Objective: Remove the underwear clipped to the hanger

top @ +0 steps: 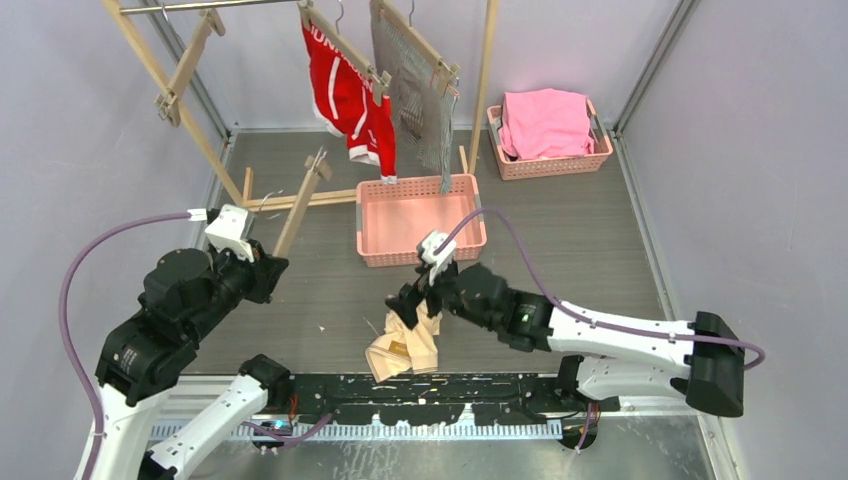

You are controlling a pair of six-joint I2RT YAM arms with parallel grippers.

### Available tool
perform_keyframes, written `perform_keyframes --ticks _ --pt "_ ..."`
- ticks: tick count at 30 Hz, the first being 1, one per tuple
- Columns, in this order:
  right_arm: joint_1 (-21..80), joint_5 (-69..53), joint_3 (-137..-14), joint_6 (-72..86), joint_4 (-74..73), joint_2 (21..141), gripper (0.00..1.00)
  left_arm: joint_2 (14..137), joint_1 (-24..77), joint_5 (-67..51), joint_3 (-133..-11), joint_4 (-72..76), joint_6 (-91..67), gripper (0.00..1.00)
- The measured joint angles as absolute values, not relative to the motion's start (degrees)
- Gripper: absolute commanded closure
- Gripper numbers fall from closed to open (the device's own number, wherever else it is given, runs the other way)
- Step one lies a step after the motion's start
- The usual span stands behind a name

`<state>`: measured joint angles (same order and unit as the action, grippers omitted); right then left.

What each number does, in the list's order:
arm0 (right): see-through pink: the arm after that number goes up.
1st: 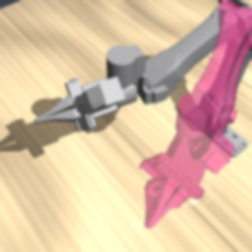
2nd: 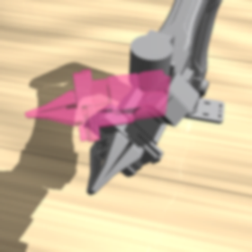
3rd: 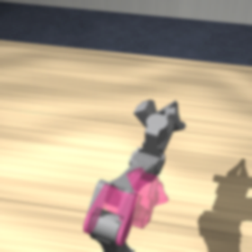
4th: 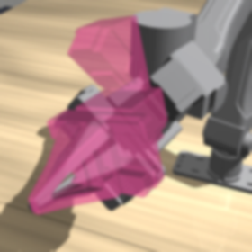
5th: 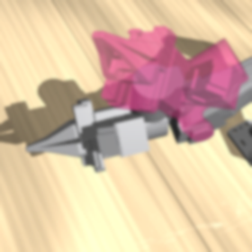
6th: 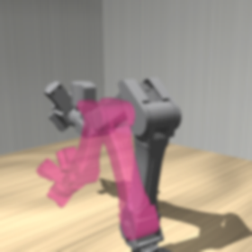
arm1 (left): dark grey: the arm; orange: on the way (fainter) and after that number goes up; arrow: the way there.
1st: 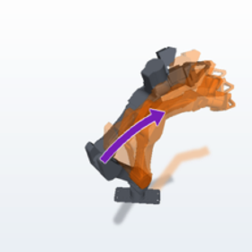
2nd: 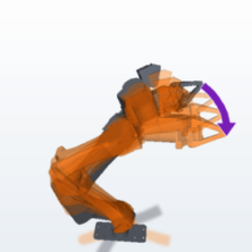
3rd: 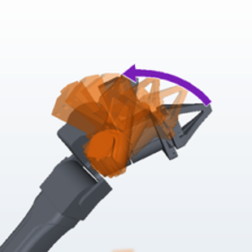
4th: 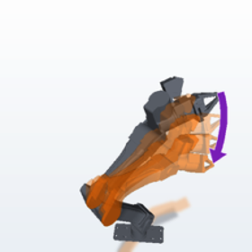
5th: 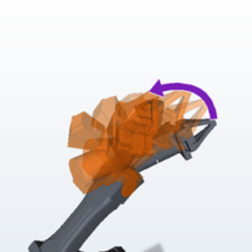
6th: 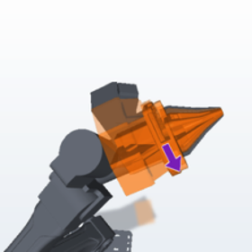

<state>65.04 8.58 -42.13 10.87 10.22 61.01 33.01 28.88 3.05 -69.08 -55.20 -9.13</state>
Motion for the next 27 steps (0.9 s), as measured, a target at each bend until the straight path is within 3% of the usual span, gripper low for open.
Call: perform_keyframes --ticks 7,14,15,16,18,19,27 --pt "71.68 17.54 -32.29 14.15 2.55 66.63 0.00 35.48 28.88 15.49 -69.08 -62.22 -8.01 1.00" --pt "76.09 17.61 -30.20 17.39 7.57 75.26 0.01 41.15 28.88 20.91 -69.06 -62.15 -6.74 1.00" --pt "76.12 17.47 -30.20 17.76 8.88 76.55 0.07 41.95 28.88 21.37 -69.06 -61.93 -6.52 1.00" --pt "76.12 17.39 -30.20 18.11 10.17 77.82 0.24 43.18 28.88 22.09 -69.06 -61.47 -6.24 1.00" --pt "76.12 17.39 -30.20 18.50 12.36 80.47 0.83 45.34 28.86 23.29 -69.06 -60.29 -5.39 1.00" --pt "76.12 17.47 -30.26 18.74 12.99 81.80 0.97 46.65 28.75 23.94 -69.08 -59.53 -4.97 1.00" --pt "76.09 20.67 -33.04 20.73 9.96 83.77 0.99 57.84 21.65 19.66 -75.55 -56.31 -1.83 1.00"
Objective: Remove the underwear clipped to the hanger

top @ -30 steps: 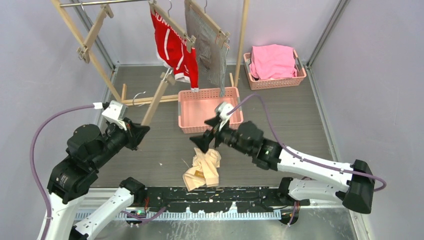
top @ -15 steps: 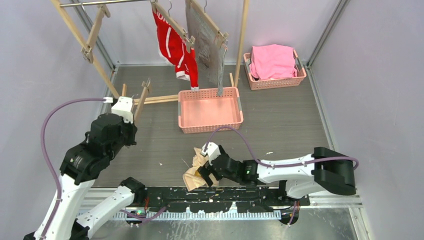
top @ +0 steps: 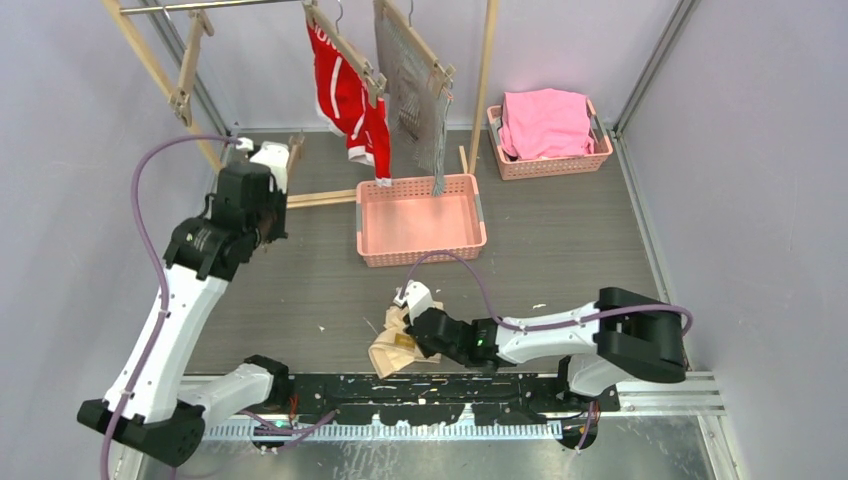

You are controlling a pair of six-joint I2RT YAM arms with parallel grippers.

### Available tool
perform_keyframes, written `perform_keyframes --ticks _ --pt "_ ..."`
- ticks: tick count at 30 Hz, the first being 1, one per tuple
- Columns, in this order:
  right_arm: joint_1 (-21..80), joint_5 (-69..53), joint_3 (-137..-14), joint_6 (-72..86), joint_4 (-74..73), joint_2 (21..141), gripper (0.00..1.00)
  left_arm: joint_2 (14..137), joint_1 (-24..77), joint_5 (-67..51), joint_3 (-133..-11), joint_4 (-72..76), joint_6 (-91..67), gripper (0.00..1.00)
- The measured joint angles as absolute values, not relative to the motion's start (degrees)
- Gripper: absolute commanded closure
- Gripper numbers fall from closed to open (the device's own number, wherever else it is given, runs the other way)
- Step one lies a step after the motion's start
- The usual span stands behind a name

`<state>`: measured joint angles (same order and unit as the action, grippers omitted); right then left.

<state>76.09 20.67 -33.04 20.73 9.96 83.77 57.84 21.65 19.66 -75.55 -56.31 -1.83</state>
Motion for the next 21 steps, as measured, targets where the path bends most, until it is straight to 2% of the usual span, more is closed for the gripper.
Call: perform_keyframes --ticks 6,11,21 --pt "76.12 26.94 -38.61 16.47 1.13 73.36 0.99 63.26 14.92 15.68 -83.81 -55.00 0.14 1.00" --pt "74.81 33.50 -47.18 10.17 0.10 67.81 0.99 65.10 13.23 13.08 -90.13 -54.96 1.28 1.00" --pt "56.21 32.73 -52.10 3.81 2.79 67.94 0.99 69.45 11.53 9.50 -96.73 -54.98 2.68 1.00"
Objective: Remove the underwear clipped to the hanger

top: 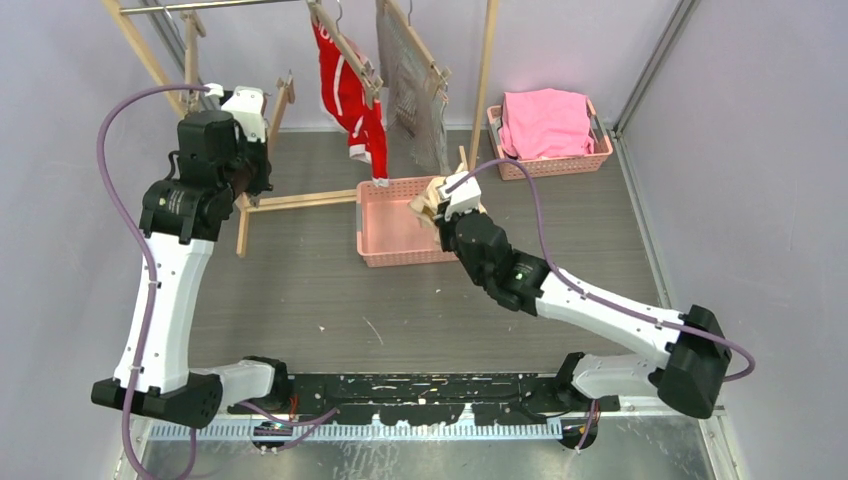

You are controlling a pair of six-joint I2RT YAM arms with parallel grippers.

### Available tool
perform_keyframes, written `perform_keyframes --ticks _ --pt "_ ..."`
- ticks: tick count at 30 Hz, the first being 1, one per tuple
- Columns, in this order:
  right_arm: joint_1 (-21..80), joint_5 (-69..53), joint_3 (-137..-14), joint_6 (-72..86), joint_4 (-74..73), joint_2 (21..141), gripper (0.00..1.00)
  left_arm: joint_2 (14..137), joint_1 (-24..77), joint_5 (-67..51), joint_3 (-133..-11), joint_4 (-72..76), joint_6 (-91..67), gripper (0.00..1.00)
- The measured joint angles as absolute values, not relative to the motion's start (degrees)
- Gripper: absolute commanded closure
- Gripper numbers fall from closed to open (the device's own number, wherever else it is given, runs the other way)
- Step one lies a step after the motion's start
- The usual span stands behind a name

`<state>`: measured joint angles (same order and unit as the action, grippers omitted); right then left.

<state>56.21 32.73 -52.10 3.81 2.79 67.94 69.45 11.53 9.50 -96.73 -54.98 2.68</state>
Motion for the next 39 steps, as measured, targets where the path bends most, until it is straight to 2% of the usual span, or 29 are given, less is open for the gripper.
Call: perform_keyframes --ticks 7,15,17,18,19,20,21,22,23,28,39 --pt "48.12 26.09 -54.46 2.92 7.73 78.48 0.99 71.99 8.88 7.16 -100.97 -55.16 2.74 1.00" --pt "46.17 21.50 -59.99 2.87 10.83 89.78 0.97 77.65 5.41 3.60 -108.79 -55.07 2.59 1.00" --pt "45.80 20.91 -60.82 2.90 11.73 91.92 0.73 79.05 5.10 2.94 -110.26 -55.07 2.46 1.00" --pt "45.41 20.80 -61.23 2.92 12.12 93.30 0.69 79.72 4.97 2.55 -111.09 -55.05 2.39 1.00" --pt "45.06 20.75 -61.56 3.05 12.32 94.48 0.59 80.31 4.78 2.17 -111.85 -55.05 2.33 1.00" --pt "44.71 20.73 -61.82 3.03 12.49 95.79 0.40 80.84 4.58 1.98 -112.66 -55.07 2.20 1.00" --pt "44.40 20.73 -62.04 3.03 12.60 97.27 0.27 81.34 4.36 1.78 -113.56 -55.05 2.09 1.00" --pt "44.21 20.84 -62.24 3.05 12.67 98.74 0.19 81.91 4.14 1.56 -114.59 -55.02 1.96 1.00" --pt "44.03 20.99 -62.28 2.98 12.71 100.03 0.02 82.41 3.88 1.37 -115.68 -54.87 1.80 1.00" --pt "43.70 21.56 -61.32 2.70 12.45 102.78 0.00 83.85 2.44 0.62 -119.68 -54.33 0.71 1.00" --pt "43.77 19.55 -55.29 2.92 15.42 96.62 0.00 85.06 0.16 0.14 -122.48 -49.28 -1.96 1.00"
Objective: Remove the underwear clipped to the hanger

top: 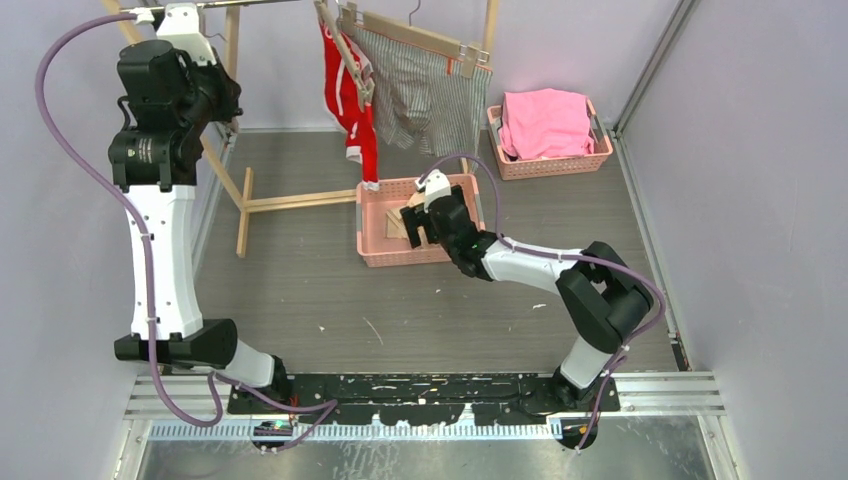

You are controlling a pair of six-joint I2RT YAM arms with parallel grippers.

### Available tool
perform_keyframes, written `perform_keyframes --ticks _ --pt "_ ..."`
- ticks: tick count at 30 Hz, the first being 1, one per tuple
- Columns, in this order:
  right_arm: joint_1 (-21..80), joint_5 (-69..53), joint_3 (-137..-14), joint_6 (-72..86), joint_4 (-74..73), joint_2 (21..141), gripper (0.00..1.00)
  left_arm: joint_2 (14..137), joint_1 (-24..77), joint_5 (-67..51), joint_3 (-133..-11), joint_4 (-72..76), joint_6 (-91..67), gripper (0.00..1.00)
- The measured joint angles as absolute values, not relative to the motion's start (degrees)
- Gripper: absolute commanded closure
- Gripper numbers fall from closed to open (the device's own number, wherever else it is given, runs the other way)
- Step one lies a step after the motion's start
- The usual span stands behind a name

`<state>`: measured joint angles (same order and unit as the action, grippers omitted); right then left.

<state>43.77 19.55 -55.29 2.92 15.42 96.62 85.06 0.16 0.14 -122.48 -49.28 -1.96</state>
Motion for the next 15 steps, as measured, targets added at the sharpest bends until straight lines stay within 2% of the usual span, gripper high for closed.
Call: perform_keyframes --ticks 12,13,15 --pt "44.91 19.18 -51.70 3.14 16.25 90.54 0.00 93.06 -2.07 -1.04 -126.30 -45.69 -3.92 1.00" --pt "45.04 19.22 -51.48 3.11 16.27 90.17 0.00 93.38 -2.31 -1.21 -126.32 -45.60 -4.05 0.95" --pt "45.32 19.35 -51.33 3.11 16.25 89.32 0.00 94.00 -2.70 -1.67 -126.32 -44.97 -4.34 0.93"
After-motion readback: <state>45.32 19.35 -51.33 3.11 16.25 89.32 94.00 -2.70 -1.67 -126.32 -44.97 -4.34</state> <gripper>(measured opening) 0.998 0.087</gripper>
